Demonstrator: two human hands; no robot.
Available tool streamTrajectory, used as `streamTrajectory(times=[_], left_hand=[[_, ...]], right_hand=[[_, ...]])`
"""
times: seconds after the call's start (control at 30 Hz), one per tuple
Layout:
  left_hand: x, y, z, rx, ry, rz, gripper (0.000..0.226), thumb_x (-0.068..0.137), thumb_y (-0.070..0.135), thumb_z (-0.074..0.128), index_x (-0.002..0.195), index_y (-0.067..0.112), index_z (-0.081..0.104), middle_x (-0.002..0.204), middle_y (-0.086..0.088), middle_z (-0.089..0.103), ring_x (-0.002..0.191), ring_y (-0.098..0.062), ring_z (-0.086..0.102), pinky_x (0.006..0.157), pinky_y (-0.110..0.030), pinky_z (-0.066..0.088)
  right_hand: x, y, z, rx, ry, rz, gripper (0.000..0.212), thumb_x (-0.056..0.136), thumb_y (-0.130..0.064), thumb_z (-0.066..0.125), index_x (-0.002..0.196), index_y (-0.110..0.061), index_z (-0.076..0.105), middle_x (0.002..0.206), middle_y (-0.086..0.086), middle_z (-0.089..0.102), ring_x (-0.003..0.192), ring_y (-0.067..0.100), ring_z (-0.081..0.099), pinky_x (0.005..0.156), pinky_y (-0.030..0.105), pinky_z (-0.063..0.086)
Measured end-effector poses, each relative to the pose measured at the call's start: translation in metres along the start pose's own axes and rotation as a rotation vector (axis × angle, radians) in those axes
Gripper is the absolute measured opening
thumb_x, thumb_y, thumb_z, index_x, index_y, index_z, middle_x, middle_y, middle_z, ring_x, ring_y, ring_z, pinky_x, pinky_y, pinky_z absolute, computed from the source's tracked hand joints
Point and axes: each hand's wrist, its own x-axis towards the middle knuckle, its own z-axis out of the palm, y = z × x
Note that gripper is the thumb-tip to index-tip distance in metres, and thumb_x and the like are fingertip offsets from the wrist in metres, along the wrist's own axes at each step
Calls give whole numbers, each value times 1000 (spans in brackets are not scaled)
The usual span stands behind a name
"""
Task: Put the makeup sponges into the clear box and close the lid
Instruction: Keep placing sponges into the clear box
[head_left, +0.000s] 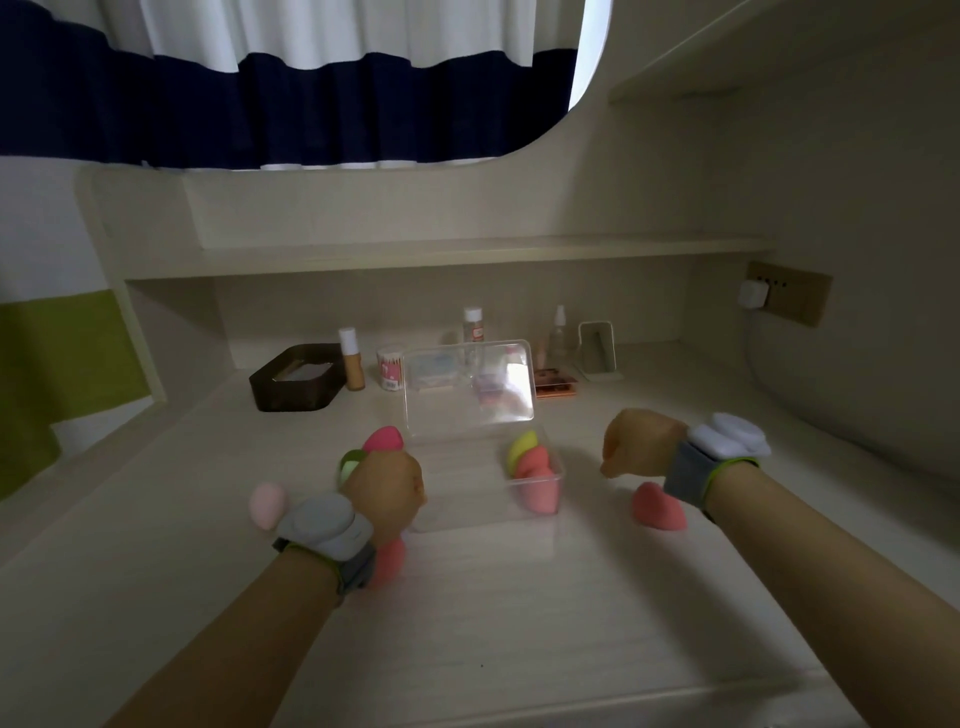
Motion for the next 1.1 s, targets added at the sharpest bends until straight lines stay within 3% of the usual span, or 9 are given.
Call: streamTrajectory(times=[0.17, 0.27, 0.33, 0.43, 0.63, 0.73, 0.87, 1.0, 1.1], left_hand=[[2, -2, 2, 32, -4, 16, 25, 91, 10, 45, 97, 1, 68, 58, 12, 31, 83, -12, 44, 88, -26, 41], [3, -3, 3, 18, -5, 0, 24, 91, 10, 46, 83, 2, 67, 67, 3, 53, 72, -12, 49, 96, -27, 42], [2, -2, 1, 1, 6, 0, 24, 90, 11, 48, 94, 0, 69, 98, -9, 70, 88, -19, 61, 96, -27, 43], [1, -2, 2, -16, 20, 3, 27, 90, 10, 47, 103, -1, 67, 103, -8, 68, 88, -16, 55, 97, -27, 45], [1, -4, 3, -32, 14, -3, 26, 90, 11, 48, 104, -1, 67, 114, -14, 69, 106, -24, 61, 93, -26, 43], [3, -5, 4, -35, -3, -3, 26, 91, 12, 49, 104, -1, 67, 107, -9, 68, 98, -20, 60, 99, -29, 43], [2, -6, 4, -19, 23, -5, 24, 90, 13, 50, 102, 3, 68, 113, -10, 69, 103, -21, 61, 97, -27, 42], [3, -6, 7, 3, 26, -5, 22, 91, 13, 48, 82, 8, 67, 116, -11, 68, 94, -14, 56, 89, -25, 40], [2, -6, 7, -6, 54, -7, 24, 90, 13, 48, 99, 4, 68, 114, -10, 69, 104, -21, 61, 85, -23, 36]], right_hand=[[-5, 11, 5, -93, -109, 22, 29, 74, -33, 72, 74, -4, 70, 70, 9, 62, 73, 26, 58, 66, 29, 45], [-9, 13, 10, -154, -157, 44, 41, 68, -23, 73, 40, -15, 44, 37, -2, 40, 49, 20, 38, 53, 21, 34], [-10, 14, 13, -220, -153, 46, 38, 59, -12, 69, 36, -15, 39, 30, -3, 34, 48, 21, 33, 53, 18, 31], [-12, 16, 17, -244, -161, 60, 40, 64, -6, 66, 39, -18, 38, 13, -1, 28, 43, 18, 28, 49, 16, 25], [-5, 17, 17, -162, -139, 70, 21, 54, -7, 64, 36, -12, 54, 39, 1, 43, 44, 19, 41, 47, 23, 43], [-8, 9, 14, -43, 6, 46, 26, 73, -7, 56, 93, 1, 71, 91, 19, 70, 85, 30, 67, 69, 29, 53], [-9, -9, 6, 92, 90, 12, 37, 91, -13, 46, 127, -10, 58, 136, 10, 54, 126, 25, 50, 104, 30, 41], [-5, -24, 4, 257, 187, -16, 38, 93, -18, 46, 128, -5, 50, 134, 13, 53, 123, 27, 51, 102, 33, 42], [2, -34, 3, 391, 271, -82, 34, 86, -21, 59, 113, 0, 59, 114, 14, 63, 105, 28, 59, 91, 36, 47]])
